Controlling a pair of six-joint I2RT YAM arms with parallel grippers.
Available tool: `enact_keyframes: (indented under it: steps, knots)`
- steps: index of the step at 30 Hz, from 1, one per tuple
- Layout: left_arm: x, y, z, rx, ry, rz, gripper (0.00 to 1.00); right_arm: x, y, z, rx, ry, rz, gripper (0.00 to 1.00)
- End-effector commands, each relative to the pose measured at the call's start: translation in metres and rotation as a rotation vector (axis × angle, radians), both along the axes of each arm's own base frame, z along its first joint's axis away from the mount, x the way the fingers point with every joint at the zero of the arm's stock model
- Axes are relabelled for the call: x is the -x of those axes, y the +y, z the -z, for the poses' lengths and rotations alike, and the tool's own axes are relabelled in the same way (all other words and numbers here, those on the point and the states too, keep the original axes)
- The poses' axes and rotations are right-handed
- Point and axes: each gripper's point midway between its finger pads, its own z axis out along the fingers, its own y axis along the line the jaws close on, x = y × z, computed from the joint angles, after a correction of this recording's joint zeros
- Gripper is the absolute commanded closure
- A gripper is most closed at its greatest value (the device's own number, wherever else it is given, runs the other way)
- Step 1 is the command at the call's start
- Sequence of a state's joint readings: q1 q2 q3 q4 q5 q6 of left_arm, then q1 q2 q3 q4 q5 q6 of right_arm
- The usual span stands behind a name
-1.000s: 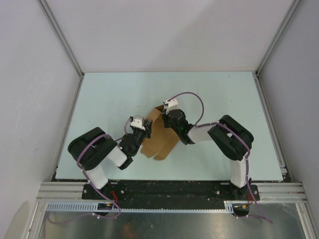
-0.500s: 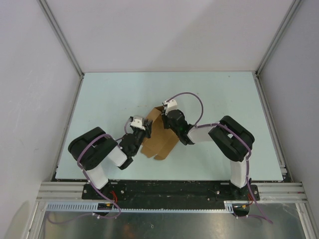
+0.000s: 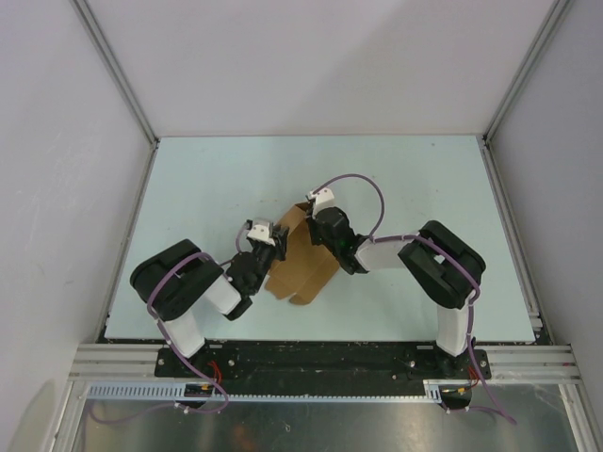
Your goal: Fold the paper box
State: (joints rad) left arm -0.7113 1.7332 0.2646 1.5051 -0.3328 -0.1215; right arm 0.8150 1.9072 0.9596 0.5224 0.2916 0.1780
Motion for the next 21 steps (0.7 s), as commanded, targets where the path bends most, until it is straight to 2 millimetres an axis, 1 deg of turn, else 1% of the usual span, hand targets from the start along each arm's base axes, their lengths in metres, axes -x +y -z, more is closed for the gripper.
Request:
enact_keyframes:
  steps: [1, 3, 5, 6, 8, 9, 10, 11, 12, 13, 14, 15, 16, 17, 18, 19, 20, 21]
  knots:
    - [0.016, 0.006, 0.065, -0.128, 0.193, 0.023, 0.68, 0.002, 0.008, -0.031, -0.044, -0.050, -0.026, 0.82]
    - [0.016, 0.006, 0.065, -0.131, 0.193, 0.023, 0.68, 0.003, 0.007, -0.033, -0.049, -0.050, -0.025, 0.81]
    - [0.016, 0.006, 0.065, -0.131, 0.193, 0.021, 0.68, 0.003, 0.006, -0.038, -0.056, -0.058, -0.026, 0.77]
    - [0.016, 0.006, 0.066, -0.132, 0.194, 0.021, 0.68, 0.004, 0.004, -0.039, -0.056, -0.056, -0.023, 0.73]
    - [0.016, 0.007, 0.066, -0.132, 0.194, 0.018, 0.68, 0.005, 0.001, -0.045, -0.064, -0.059, -0.022, 0.69]
    - [0.017, 0.008, 0.066, -0.133, 0.195, 0.017, 0.68, 0.006, -0.002, -0.045, -0.066, -0.056, -0.019, 0.66]
    - [0.016, 0.007, 0.065, -0.130, 0.192, 0.018, 0.68, 0.008, -0.004, -0.045, -0.067, -0.056, -0.019, 0.65]
    - [0.016, 0.007, 0.064, -0.130, 0.189, 0.017, 0.68, 0.009, -0.006, -0.053, -0.078, -0.066, -0.019, 0.64]
    - [0.017, 0.008, 0.063, -0.131, 0.188, 0.017, 0.68, 0.008, -0.011, -0.055, -0.083, -0.067, -0.007, 0.64]
    - [0.017, 0.008, 0.059, -0.125, 0.178, 0.016, 0.68, 0.010, -0.017, -0.053, -0.084, -0.062, -0.001, 0.64]
    - [0.017, 0.009, 0.056, -0.125, 0.172, 0.015, 0.68, 0.010, -0.020, -0.056, -0.090, -0.066, 0.000, 0.63]
    - [0.019, 0.010, 0.055, -0.125, 0.170, 0.016, 0.68, 0.012, -0.022, -0.065, -0.110, -0.075, -0.006, 0.63]
    - [0.019, 0.012, 0.051, -0.120, 0.161, 0.012, 0.68, 0.012, -0.028, -0.064, -0.114, -0.067, 0.000, 0.63]
    - [0.019, 0.013, 0.043, -0.108, 0.141, 0.009, 0.67, 0.013, -0.031, -0.066, -0.118, -0.066, -0.001, 0.62]
    - [0.021, 0.014, 0.039, -0.105, 0.134, 0.011, 0.67, 0.013, -0.033, -0.074, -0.132, -0.072, -0.007, 0.62]
    - [0.022, 0.014, 0.036, -0.100, 0.127, 0.014, 0.67, 0.015, -0.035, -0.072, -0.120, -0.063, -0.013, 0.61]
    - [0.022, 0.014, 0.026, -0.085, 0.107, 0.016, 0.67, 0.015, -0.037, -0.074, -0.117, -0.062, -0.012, 0.60]
    - [0.024, 0.015, 0.024, -0.081, 0.103, 0.019, 0.67, 0.015, -0.040, -0.077, -0.118, -0.068, -0.006, 0.60]
